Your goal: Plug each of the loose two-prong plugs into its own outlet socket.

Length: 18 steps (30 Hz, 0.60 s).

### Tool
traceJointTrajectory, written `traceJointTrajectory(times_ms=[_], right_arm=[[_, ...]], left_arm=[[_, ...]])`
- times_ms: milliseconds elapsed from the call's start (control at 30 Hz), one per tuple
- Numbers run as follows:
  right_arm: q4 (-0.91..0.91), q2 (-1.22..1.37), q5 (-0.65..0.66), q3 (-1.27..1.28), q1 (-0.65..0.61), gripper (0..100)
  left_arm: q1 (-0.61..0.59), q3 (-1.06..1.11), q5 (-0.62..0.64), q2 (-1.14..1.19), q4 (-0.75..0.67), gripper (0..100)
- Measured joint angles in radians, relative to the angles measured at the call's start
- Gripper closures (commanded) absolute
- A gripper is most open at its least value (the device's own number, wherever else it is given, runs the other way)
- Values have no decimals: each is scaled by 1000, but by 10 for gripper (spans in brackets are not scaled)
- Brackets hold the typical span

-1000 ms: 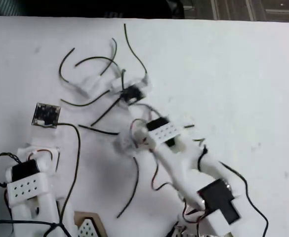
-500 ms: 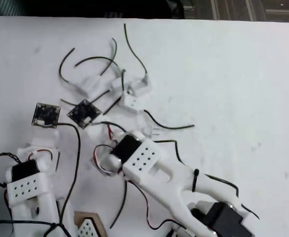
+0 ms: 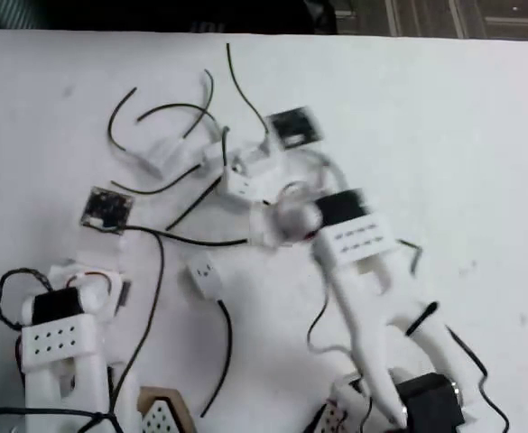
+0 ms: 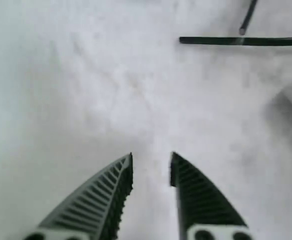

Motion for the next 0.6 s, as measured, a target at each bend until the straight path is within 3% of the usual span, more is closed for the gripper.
traceJointTrajectory(times_ms=[100, 367, 600], right_arm=[[-66, 66, 46, -2, 98, 978], [-127, 261, 48, -86, 166, 978], [-129, 333, 11, -138, 227, 978]], left_arm=[[89, -55, 64, 0, 81, 752], [367, -279, 198, 15, 305, 725], [514, -463, 370, 304, 341, 725]])
